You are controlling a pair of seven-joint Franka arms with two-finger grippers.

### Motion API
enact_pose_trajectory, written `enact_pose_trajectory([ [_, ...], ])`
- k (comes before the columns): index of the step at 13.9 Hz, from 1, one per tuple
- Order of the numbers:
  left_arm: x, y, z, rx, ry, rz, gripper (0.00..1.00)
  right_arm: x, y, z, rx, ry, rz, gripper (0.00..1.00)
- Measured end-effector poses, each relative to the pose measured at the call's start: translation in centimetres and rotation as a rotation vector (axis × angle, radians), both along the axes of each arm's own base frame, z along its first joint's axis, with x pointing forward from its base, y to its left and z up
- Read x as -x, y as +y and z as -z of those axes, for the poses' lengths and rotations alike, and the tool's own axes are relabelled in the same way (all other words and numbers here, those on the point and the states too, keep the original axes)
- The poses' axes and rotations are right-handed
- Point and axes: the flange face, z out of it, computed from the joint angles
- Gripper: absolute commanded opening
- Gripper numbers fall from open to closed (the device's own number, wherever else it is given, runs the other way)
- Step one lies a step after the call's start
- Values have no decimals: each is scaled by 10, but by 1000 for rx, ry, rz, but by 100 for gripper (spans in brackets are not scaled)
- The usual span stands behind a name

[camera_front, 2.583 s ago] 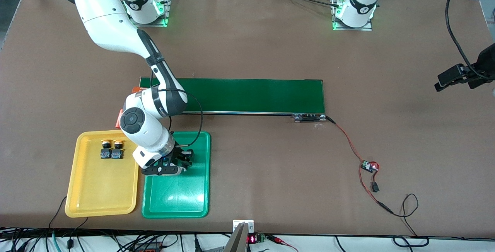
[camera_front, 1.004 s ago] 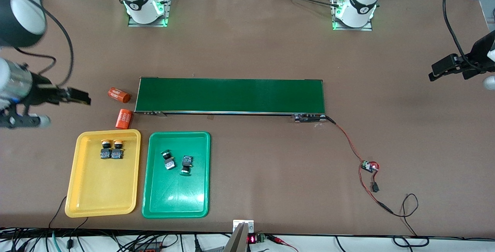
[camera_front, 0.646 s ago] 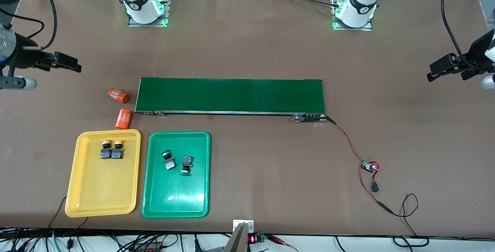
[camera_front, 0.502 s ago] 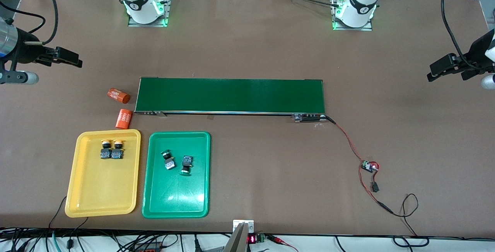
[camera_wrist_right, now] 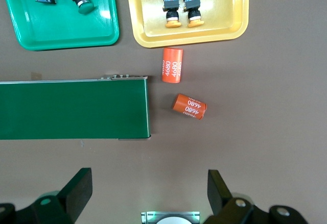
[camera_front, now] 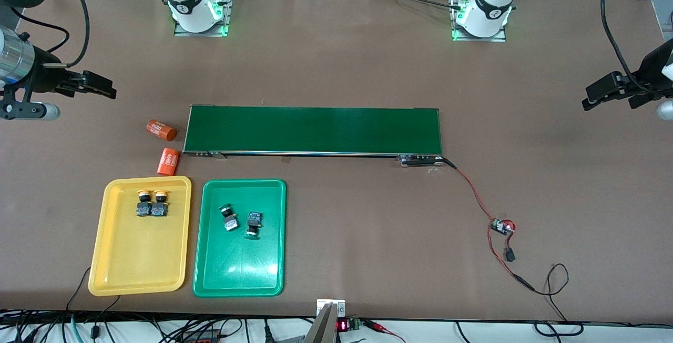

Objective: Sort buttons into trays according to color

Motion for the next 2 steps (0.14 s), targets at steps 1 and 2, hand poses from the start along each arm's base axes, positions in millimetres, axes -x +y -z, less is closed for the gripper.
enact_pose_trajectory([
  [1, 0, 0, -1, 0, -1, 1, 100, -2, 1, 0, 0, -4, -1, 100],
  [2, 1, -1, -1, 0, -2, 1, 100, -3, 2, 0, 0, -8, -3, 100],
])
